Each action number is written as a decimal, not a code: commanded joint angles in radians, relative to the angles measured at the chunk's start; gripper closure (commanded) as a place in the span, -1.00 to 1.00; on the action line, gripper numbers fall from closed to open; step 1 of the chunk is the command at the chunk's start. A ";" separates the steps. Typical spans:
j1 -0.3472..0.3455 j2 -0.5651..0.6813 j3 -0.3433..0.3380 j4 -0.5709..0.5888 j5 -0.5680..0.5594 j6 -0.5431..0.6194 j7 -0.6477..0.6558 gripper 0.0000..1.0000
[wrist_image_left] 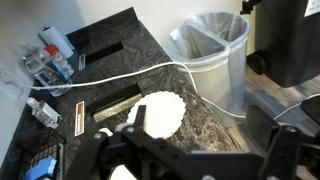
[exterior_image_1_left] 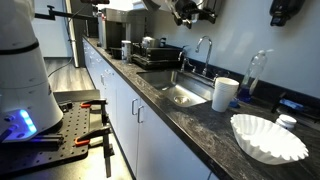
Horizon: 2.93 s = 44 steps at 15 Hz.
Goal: Flip the cup over
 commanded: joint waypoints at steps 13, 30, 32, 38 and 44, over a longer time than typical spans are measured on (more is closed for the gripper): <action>0.039 0.479 -0.010 0.352 -0.171 -0.022 -0.134 -1.00; 0.031 0.668 -0.038 0.432 -0.166 -0.011 -0.131 -1.00; 0.031 0.670 -0.038 0.432 -0.166 -0.011 -0.131 -1.00; 0.041 0.751 -0.041 0.505 -0.165 -0.022 -0.157 -1.00; 0.044 0.887 -0.063 0.642 -0.163 -0.030 -0.158 -1.00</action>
